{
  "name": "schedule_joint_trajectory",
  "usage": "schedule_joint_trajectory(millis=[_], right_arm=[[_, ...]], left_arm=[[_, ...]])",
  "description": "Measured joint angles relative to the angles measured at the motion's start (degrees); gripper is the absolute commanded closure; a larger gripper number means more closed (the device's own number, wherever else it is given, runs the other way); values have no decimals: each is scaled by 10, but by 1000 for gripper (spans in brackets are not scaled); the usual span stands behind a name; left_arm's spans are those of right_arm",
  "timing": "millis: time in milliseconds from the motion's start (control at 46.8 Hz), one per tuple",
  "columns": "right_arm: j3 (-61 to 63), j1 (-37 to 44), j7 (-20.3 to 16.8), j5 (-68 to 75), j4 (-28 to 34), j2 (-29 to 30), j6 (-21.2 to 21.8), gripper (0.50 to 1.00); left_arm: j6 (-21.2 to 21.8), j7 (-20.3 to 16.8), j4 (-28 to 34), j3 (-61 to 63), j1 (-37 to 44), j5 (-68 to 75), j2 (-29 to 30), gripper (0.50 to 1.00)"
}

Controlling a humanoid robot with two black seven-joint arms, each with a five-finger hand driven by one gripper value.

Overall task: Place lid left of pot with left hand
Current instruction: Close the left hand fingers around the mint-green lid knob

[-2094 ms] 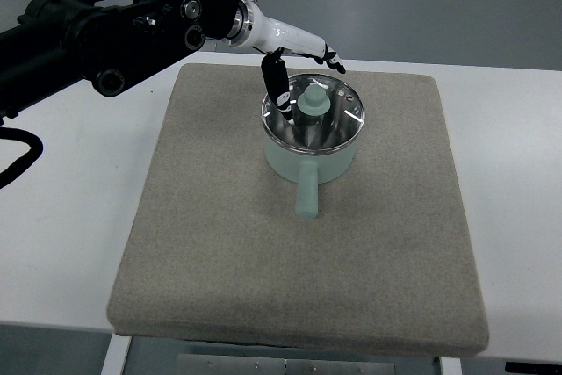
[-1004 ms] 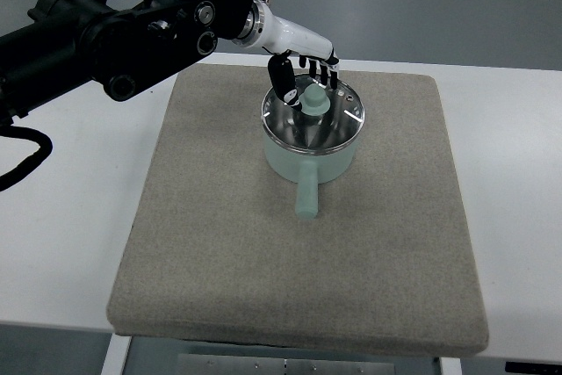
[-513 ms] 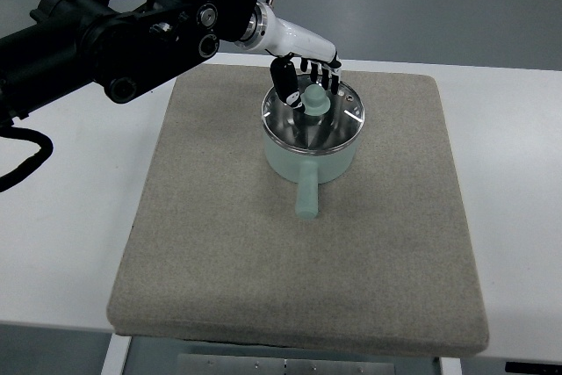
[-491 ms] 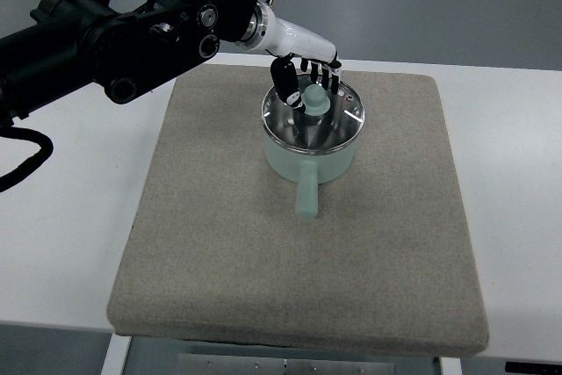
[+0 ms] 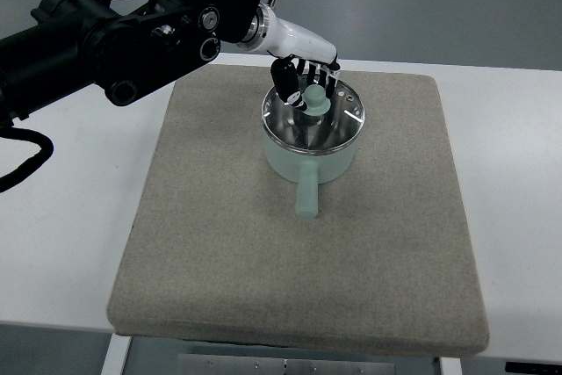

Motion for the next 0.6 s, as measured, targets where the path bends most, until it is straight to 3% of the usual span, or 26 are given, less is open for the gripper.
schedule_joint_trajectory(millis=[256,598], right_arm=[[0,0,0,0,0,0,0,576],[0,0,0,0,0,0,0,576]], left_arm=[[0,0,0,0,0,7,0,999],[0,1,0,0,-4,10,0,1000]])
